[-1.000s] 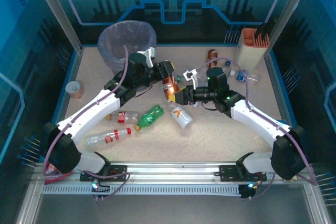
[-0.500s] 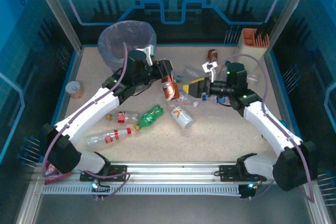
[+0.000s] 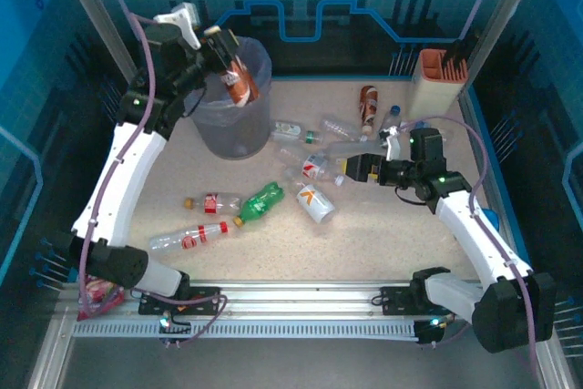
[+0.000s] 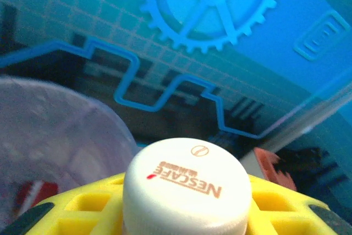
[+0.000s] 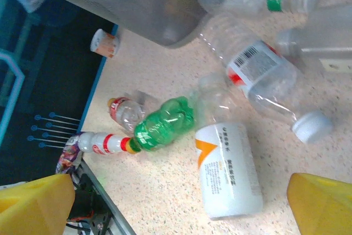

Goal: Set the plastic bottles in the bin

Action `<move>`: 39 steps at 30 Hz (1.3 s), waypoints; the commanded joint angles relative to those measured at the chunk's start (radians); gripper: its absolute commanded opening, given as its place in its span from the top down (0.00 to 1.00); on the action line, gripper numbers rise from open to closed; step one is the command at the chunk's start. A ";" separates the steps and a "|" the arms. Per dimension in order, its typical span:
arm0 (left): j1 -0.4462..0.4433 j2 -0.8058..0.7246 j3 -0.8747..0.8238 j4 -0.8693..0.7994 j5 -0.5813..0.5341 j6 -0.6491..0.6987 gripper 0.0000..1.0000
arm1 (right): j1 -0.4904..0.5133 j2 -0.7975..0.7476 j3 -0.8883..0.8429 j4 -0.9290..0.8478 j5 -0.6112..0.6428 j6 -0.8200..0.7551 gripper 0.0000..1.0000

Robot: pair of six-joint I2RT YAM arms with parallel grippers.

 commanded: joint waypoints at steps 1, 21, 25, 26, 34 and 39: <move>0.064 0.093 0.075 -0.085 -0.035 0.075 1.00 | -0.010 -0.026 -0.011 -0.043 0.031 -0.017 0.00; 0.142 0.614 0.494 -0.359 -0.099 0.403 1.00 | -0.027 -0.119 -0.040 -0.169 0.135 -0.037 0.00; 0.134 0.647 0.475 -0.382 -0.081 0.456 1.00 | -0.041 -0.116 -0.037 -0.184 0.151 -0.036 0.00; 0.132 0.655 0.470 -0.384 -0.078 0.466 1.00 | -0.045 -0.116 -0.039 -0.181 0.152 -0.032 0.00; 0.100 0.691 0.384 -0.391 -0.078 0.522 1.00 | -0.090 -0.133 -0.045 -0.182 0.133 -0.018 0.00; 0.083 0.696 0.285 -0.339 -0.061 0.518 1.00 | -0.127 -0.145 -0.053 -0.192 0.115 -0.018 0.00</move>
